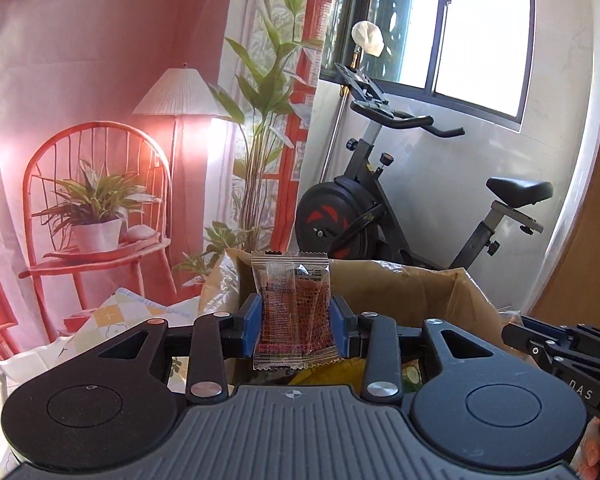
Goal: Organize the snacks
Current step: 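Carry both packets over the box and open both tools to drop them, then grasp the white cracker pack with left tool while right tool grasps orange biscuit bar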
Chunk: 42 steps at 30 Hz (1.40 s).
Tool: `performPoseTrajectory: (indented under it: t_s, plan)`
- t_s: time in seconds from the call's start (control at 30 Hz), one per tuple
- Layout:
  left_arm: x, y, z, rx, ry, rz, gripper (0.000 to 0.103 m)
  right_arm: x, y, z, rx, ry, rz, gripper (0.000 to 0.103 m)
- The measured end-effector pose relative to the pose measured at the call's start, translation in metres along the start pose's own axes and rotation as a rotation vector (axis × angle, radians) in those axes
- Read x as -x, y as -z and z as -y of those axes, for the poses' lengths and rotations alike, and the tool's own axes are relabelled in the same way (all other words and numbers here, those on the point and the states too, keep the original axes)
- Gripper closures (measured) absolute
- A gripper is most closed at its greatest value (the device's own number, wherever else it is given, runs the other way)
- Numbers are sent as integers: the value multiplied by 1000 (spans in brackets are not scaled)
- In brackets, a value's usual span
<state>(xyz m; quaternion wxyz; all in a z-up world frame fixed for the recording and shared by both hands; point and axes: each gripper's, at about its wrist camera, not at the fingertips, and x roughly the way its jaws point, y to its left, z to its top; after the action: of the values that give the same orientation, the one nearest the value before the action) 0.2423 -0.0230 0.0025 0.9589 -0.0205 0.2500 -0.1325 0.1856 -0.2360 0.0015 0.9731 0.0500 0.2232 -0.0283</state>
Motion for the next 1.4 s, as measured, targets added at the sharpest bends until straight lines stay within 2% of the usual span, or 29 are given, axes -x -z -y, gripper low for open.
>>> performPoseTrajectory:
  t_s: [0.07, 0.13, 0.17, 0.3, 0.4, 0.6, 0.83, 0.97, 1.1, 1.27, 1.4]
  plan:
    - [-22, 1, 6, -13, 3, -54, 59, -18, 2, -5, -19, -3, -56, 82]
    - [-34, 5, 9, -14, -5, -87, 43, -24, 4, -6, -30, -12, -70, 70]
    - [-37, 7, 9, -16, -7, -94, 40, -23, 5, -6, -30, -14, -65, 69]
    - [-30, 14, -11, 1, 0, -90, 40, -8, 8, -1, -16, -25, -39, 68]
    - [-5, 18, -33, 3, -15, -61, 40, 8, 12, 8, -23, -15, -14, 68]
    - [33, 30, -78, 26, -116, -65, 40, 44, 37, 31, -19, 17, -1, 68]
    - [55, 49, -124, 101, -206, -66, 40, 62, 80, 51, -107, 67, -16, 64]
    - [52, 66, -131, 115, -221, -92, 40, 53, 109, 58, -152, 93, -87, 64]
    - [38, 85, -130, 113, -221, -145, 40, 33, 140, 55, -142, 112, -190, 64]
    - [20, 107, -130, 122, -220, -198, 40, -1, 172, 48, -122, 129, -318, 54]
    - [7, 121, -128, 116, -206, -246, 40, -21, 183, 37, -92, 131, -355, 47]
